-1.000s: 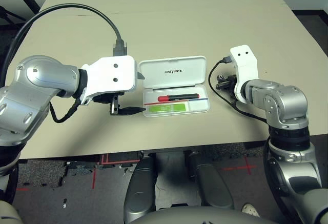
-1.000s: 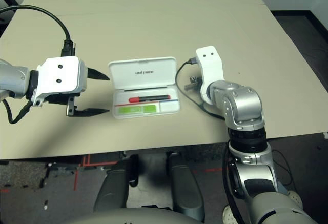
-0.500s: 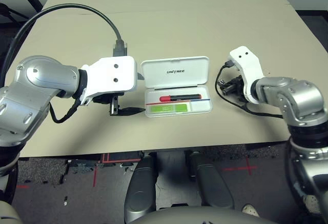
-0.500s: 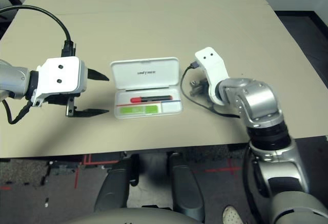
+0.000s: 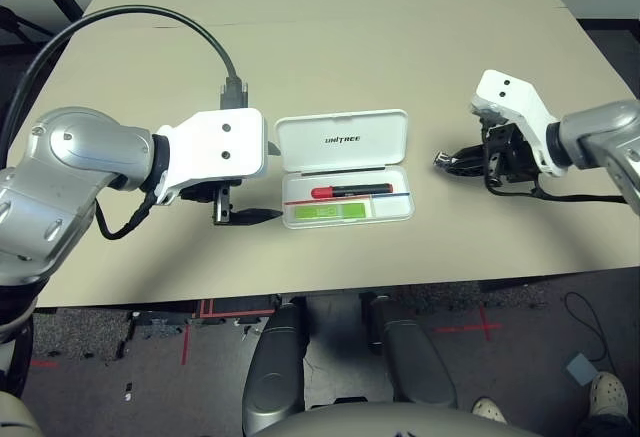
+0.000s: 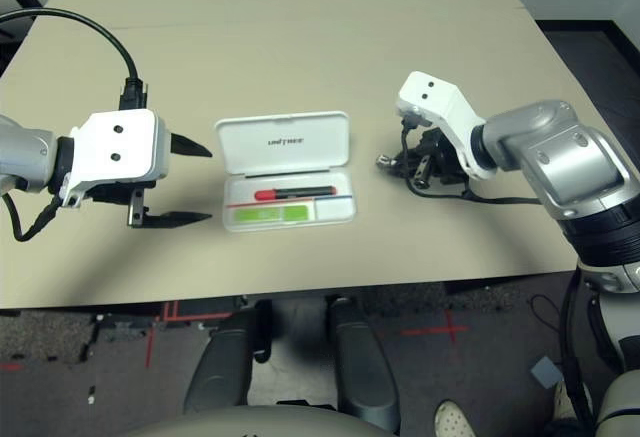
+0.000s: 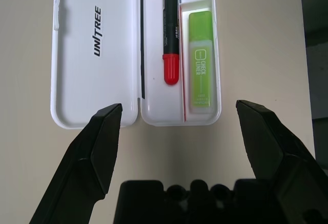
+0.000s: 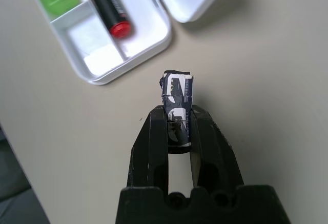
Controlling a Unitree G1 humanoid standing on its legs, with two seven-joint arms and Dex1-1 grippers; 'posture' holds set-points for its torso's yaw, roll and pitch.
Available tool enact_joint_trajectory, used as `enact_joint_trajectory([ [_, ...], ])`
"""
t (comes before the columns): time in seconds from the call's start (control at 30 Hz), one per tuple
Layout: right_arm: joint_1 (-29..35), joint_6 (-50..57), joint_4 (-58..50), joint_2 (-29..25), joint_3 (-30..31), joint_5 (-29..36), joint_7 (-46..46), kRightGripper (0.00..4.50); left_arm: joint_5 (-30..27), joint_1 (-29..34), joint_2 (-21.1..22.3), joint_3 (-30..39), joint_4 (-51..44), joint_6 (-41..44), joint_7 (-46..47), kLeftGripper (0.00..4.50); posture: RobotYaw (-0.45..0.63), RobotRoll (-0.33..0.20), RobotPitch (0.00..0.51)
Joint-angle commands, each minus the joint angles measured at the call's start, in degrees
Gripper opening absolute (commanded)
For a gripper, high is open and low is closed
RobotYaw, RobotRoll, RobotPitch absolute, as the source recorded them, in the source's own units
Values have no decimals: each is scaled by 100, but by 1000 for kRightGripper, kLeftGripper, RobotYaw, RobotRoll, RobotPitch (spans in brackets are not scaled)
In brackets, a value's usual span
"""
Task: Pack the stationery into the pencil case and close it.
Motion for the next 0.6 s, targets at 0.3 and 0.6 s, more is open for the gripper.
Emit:
enact_joint_trajectory([
  [0.3,-338,-1012,163,479,383,-487,1064,310,12,-4,75,-94,-54,18,-57,4500,64,0,233],
  [0.6,-341,-1197,128,800,545,-758,1245,310,33,46,81,-96,-75,31,-29,4500,73,0,233],
])
